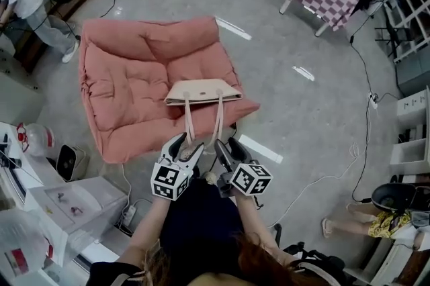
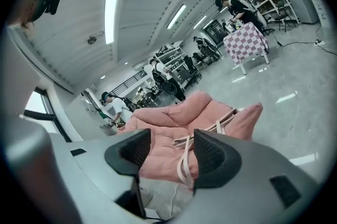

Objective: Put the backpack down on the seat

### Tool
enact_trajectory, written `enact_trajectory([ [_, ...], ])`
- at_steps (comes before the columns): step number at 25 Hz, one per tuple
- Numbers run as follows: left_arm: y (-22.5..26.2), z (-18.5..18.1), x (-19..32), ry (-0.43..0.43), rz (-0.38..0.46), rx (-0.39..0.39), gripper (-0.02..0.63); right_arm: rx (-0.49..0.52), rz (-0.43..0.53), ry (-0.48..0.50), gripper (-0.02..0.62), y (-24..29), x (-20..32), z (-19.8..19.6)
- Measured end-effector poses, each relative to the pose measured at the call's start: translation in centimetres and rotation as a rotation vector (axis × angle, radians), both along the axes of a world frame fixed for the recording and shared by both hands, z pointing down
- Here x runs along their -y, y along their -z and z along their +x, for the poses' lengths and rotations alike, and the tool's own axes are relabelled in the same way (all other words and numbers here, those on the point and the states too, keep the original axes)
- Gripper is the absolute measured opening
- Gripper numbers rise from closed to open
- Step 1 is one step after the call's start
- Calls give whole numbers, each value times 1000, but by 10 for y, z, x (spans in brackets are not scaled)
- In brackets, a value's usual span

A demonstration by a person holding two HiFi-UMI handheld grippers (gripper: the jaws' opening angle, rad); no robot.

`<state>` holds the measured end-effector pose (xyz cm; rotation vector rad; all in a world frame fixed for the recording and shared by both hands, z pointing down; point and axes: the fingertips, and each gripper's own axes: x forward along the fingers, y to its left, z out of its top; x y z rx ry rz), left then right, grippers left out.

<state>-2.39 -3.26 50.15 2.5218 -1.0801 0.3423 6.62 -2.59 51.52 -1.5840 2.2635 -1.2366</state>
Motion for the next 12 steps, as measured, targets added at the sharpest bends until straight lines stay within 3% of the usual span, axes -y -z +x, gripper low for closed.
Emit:
enact_trajectory([
  [12,118,0,43,-45,188,-50,247,68,203,69,250,112,29,-34],
])
